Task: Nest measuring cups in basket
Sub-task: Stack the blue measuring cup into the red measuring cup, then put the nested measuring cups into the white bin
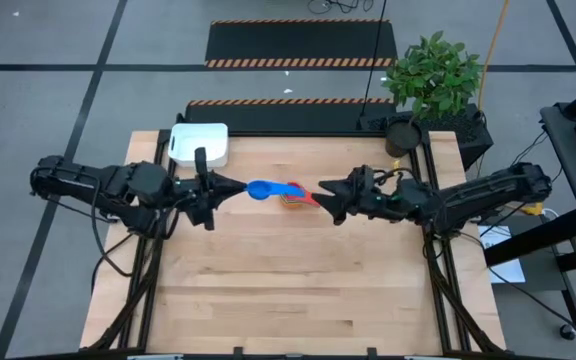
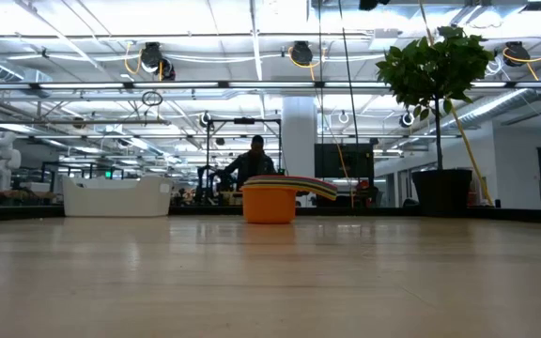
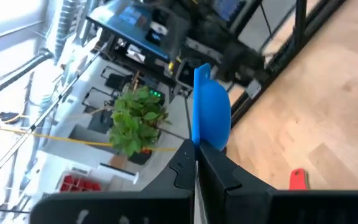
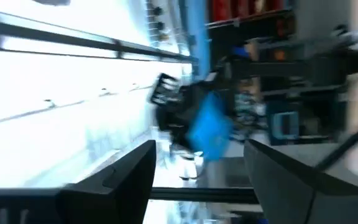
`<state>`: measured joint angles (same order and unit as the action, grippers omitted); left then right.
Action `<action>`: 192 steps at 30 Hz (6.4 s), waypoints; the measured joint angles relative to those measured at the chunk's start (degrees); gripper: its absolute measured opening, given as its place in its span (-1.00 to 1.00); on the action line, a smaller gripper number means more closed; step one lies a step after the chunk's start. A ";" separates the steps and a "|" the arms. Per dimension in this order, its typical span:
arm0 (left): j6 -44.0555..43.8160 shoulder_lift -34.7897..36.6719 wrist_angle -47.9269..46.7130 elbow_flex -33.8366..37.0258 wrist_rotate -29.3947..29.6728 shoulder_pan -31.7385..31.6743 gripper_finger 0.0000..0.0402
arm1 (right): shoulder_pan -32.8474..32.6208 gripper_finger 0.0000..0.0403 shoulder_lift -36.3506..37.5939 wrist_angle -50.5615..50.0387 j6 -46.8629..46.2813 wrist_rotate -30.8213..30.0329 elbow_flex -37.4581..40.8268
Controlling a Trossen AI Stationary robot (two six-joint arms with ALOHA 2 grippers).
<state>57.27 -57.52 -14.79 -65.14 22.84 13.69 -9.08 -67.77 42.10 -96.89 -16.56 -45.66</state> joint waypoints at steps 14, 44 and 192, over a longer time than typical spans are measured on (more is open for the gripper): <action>9.98 -2.92 4.88 0.00 3.16 0.76 -0.99 | -2.67 0.26 -5.50 8.13 -10.75 0.11 0.30; 9.05 -7.78 10.44 0.04 3.32 1.03 -0.99 | 0.10 -0.52 -6.44 14.90 -6.28 1.71 0.27; -110.29 -8.41 -42.09 0.04 -1.59 -4.63 0.20 | 10.64 0.15 -11.34 -51.35 11.33 0.31 0.34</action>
<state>-53.02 -65.93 -56.88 -65.10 21.26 9.06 1.56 -79.12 -9.25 -85.56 -16.25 -45.32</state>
